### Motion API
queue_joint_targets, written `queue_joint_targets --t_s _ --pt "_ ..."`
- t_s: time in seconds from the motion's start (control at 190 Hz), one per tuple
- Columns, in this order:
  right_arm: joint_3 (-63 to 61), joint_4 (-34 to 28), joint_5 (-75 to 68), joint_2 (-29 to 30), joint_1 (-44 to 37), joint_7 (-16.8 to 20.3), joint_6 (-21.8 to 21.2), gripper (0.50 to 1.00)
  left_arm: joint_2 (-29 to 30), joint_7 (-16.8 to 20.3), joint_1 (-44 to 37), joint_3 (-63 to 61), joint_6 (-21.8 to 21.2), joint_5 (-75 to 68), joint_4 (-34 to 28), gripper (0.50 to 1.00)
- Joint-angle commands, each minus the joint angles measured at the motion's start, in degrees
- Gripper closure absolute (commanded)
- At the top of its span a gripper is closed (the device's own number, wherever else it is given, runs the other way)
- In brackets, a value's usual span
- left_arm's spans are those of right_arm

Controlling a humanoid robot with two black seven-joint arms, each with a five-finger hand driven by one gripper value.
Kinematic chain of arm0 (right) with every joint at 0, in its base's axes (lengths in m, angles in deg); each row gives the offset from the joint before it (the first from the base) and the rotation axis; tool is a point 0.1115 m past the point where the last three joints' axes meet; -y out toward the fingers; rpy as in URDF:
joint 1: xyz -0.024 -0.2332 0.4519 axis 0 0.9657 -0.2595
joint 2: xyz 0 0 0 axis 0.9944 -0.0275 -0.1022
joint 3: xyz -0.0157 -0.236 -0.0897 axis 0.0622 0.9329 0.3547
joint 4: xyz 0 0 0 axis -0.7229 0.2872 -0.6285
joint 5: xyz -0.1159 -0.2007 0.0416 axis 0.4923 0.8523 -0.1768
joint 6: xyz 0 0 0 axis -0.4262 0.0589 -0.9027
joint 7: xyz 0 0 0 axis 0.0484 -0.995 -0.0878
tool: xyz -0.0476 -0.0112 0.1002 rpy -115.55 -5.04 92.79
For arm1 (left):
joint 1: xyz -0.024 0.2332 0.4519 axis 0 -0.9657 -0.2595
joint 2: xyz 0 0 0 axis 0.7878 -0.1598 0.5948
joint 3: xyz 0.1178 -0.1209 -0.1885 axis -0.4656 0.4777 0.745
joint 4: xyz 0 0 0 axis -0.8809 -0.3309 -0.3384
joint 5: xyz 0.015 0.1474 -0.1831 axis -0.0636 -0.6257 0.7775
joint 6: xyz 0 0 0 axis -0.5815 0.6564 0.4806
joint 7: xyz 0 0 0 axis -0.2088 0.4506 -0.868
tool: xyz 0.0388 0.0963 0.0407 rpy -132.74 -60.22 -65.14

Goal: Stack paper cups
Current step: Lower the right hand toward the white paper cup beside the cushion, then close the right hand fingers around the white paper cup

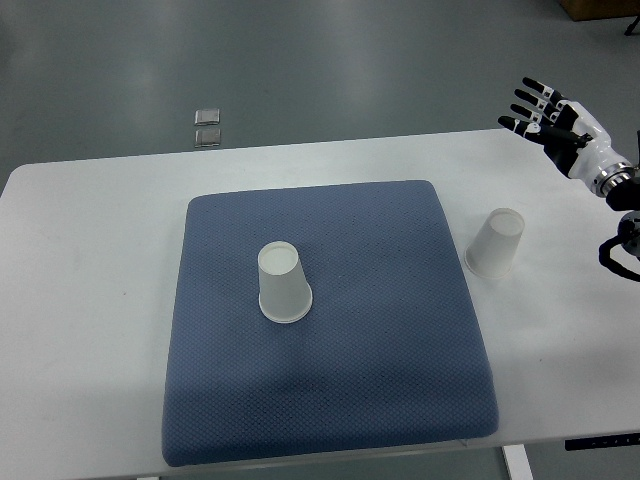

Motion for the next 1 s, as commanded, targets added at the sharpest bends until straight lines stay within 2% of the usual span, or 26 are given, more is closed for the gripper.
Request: queue_joint_targets --t_s 0.0,0.231,0.394,0.483,0.751,0.993 --pt "0.0 -2.9 9.0 -2.5 0.9 -2.0 -1.9 0.581 0.0 0.1 -0.1 0.1 0.0 0.0 0.0 0.5" --pt "0.1 -12.9 32.8 -5.7 2.7 -6.6 -2.2 0.581 0.0 0.0 -0.1 0.0 0.0 0.0 0.0 0.5" --pt "0.2 -16.2 49.3 -5.7 2.7 -10.4 -2.1 0.583 0.0 0.0 0.0 0.0 0.0 0.0 0.0 0.5" --pt "0.2 -16.9 56.0 -5.9 2.6 -10.6 -2.1 0.581 0.0 0.1 0.0 0.0 0.0 0.0 0.0 0.5" --pt "2.4 -17.1 64.4 -8.3 2.3 -11.2 -1.3 0.583 0.0 0.0 -0.1 0.0 0.0 0.0 0.0 0.5" --pt "4.4 -16.7 69.4 -10.3 1.9 -11.0 2.0 0.583 0.0 0.0 0.0 0.0 0.0 0.0 0.0 0.5"
